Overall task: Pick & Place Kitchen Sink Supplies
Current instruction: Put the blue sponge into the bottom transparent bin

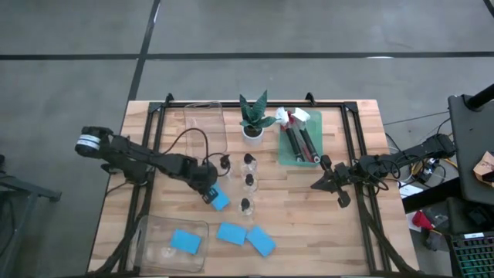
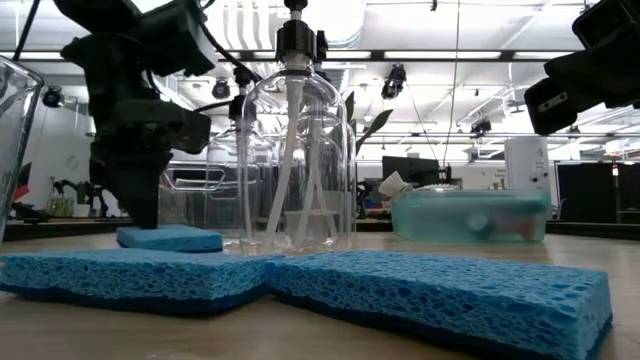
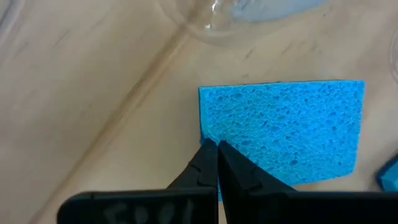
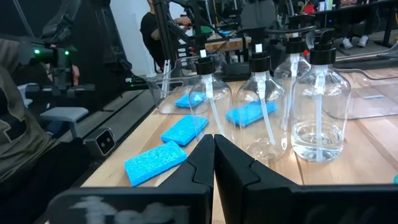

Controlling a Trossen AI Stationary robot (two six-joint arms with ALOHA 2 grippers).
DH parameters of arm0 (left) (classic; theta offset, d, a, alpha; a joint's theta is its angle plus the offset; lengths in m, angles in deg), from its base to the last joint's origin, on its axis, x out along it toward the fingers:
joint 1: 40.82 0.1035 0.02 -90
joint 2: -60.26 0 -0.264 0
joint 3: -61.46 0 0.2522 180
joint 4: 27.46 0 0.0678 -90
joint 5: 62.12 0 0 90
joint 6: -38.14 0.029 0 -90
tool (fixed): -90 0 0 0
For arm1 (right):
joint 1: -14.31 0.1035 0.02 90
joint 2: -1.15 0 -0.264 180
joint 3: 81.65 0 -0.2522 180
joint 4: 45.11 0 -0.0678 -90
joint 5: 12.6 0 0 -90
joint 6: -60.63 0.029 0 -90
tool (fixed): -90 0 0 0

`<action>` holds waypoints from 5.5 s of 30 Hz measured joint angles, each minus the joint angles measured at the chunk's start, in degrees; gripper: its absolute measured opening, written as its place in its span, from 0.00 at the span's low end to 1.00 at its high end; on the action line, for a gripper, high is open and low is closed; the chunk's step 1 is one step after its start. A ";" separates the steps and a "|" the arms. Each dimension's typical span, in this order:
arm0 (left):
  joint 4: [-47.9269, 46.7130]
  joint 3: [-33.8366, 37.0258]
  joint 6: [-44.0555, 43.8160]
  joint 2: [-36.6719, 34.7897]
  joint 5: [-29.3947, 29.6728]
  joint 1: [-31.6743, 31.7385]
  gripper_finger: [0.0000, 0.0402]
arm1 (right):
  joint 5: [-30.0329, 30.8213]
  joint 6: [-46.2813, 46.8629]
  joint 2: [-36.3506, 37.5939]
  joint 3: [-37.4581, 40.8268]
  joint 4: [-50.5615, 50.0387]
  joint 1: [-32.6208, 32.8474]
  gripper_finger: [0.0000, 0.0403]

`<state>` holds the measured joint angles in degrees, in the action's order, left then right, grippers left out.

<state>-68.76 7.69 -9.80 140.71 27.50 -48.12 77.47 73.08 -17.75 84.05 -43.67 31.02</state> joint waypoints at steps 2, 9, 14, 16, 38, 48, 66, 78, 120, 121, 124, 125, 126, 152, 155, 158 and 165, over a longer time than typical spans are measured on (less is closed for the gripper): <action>-0.04 0.00 0.29 0.00 -1.49 1.28 0.00 | 0.01 0.00 0.00 0.00 0.01 0.01 0.02; 0.45 -0.01 0.93 0.00 -3.52 5.12 0.00 | 0.01 0.00 0.00 0.00 0.00 0.00 0.02; 0.14 -0.87 0.89 -0.18 -6.90 7.13 0.00 | 0.00 0.00 0.00 0.00 0.02 0.00 0.02; 0.10 -1.07 0.92 -0.20 -8.48 7.68 0.00 | 0.01 0.00 0.00 0.00 0.01 0.00 0.02; 4.00 -2.05 3.13 1.11 -11.00 8.43 0.00 | 0.01 0.00 0.00 0.00 0.00 0.00 0.02; 8.56 -2.62 4.33 3.10 -10.92 8.24 0.00 | 0.01 0.00 0.01 0.00 0.00 0.01 0.02; 2.14 -2.89 6.34 3.21 -15.59 7.71 0.00 | 0.02 0.00 0.00 0.00 0.00 0.02 0.02; -3.14 -2.82 5.11 3.17 -18.51 4.87 0.00 | 0.02 0.00 0.00 0.00 0.00 0.00 0.02; -3.25 -7.34 9.39 1.21 -17.43 7.53 0.53 | 0.00 0.00 0.00 0.00 0.00 0.02 0.02; -4.12 -7.34 9.39 0.42 -17.54 7.38 0.53 | 0.00 0.00 0.00 0.00 0.00 0.00 0.02; -6.26 -7.26 8.89 -3.00 -17.50 6.75 0.53 | 0.00 0.00 0.00 0.00 0.00 0.01 0.02; -6.30 -7.18 8.65 -4.44 -16.98 6.41 0.53 | 0.01 0.00 0.00 0.00 0.00 0.02 0.02; -6.37 -6.90 8.20 -6.15 -15.91 5.85 0.53 | 0.02 0.00 0.00 0.00 0.00 0.02 0.02; 17.52 14.05 -12.72 -9.70 3.54 -9.47 0.53 | 0.00 0.00 0.00 0.00 0.01 0.00 0.02; 22.62 16.04 -13.09 -9.05 3.54 -9.47 0.53 | 0.01 0.00 0.00 0.00 0.01 0.00 0.02; 22.93 16.63 -13.53 -7.93 3.76 -9.46 0.53 | 0.02 0.00 0.00 0.00 0.00 0.00 0.02; 22.96 16.72 -12.30 -4.41 4.55 -9.44 0.32 | 0.01 0.00 0.00 0.00 0.01 0.01 0.02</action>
<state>-45.79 24.41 -22.10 136.30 32.06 -57.57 77.48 73.08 -17.75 84.05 -43.66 31.03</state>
